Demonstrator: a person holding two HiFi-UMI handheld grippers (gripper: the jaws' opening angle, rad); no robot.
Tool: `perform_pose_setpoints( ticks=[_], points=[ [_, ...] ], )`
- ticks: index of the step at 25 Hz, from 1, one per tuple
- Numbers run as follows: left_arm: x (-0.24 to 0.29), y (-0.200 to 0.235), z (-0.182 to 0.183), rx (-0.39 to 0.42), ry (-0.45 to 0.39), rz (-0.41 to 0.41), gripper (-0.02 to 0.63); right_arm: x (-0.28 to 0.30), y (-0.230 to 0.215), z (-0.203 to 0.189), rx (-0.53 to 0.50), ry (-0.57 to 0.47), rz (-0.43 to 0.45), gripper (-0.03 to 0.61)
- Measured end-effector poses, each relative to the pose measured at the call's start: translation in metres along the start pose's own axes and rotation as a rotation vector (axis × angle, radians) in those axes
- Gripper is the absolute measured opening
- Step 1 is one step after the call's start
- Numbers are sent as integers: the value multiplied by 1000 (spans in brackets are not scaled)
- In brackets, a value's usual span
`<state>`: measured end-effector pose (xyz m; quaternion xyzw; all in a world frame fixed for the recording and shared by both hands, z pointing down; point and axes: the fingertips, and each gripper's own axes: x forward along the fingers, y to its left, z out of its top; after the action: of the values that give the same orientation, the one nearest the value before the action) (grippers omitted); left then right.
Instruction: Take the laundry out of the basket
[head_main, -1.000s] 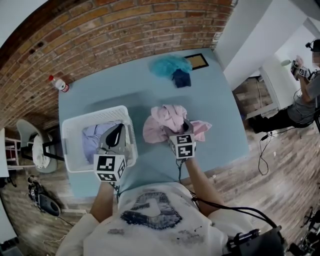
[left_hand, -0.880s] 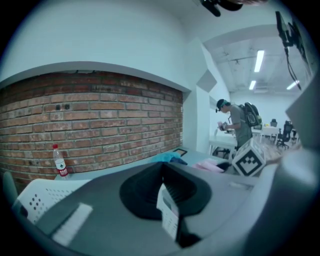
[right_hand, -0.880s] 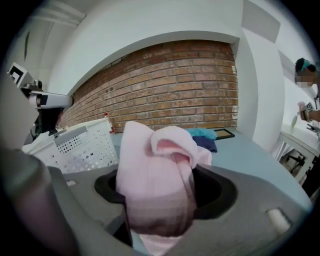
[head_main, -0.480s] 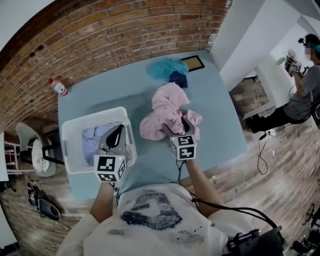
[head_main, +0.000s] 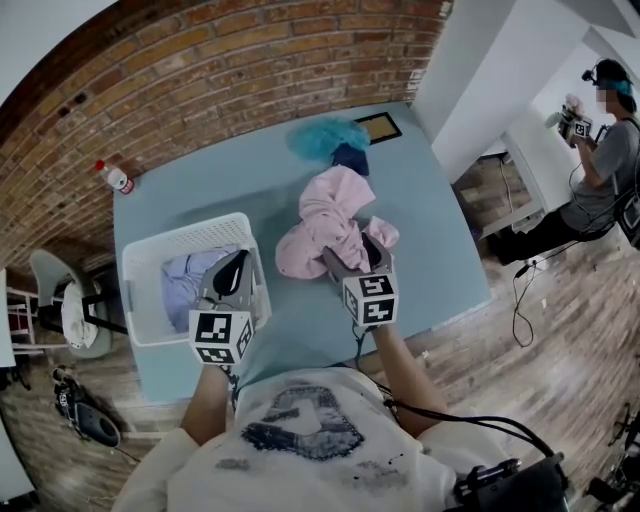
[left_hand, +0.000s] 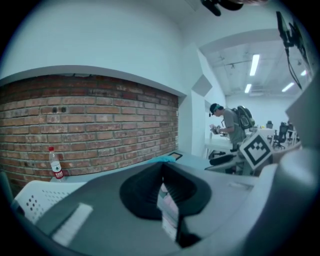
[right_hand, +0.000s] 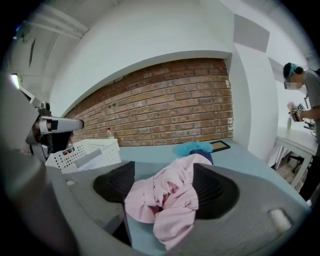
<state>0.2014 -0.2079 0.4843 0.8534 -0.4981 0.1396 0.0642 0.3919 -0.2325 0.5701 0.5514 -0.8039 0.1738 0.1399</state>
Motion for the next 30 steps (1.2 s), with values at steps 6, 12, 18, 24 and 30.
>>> perform_pose_setpoints(
  ticks=[6,12,18,24,30],
  points=[
    [-3,-7,8,2,-30,-14,-8,-31,12,33,-24,-75,10,261],
    [-6,-14,20,8,-69,-32,-8,-63,20,62,-63,-138,-38,100],
    [-12,-14,28,15,-101,-24,-8,-83,15,69,-34,-178,-95,0],
    [-20,-14,31,4,-117,-20,-8,-96,20,78,-54,-192,-109,-2],
    [-21,-18,34,1,-125,-38,-8,-100,25,83,-58,-192,-107,-2]
  ],
)
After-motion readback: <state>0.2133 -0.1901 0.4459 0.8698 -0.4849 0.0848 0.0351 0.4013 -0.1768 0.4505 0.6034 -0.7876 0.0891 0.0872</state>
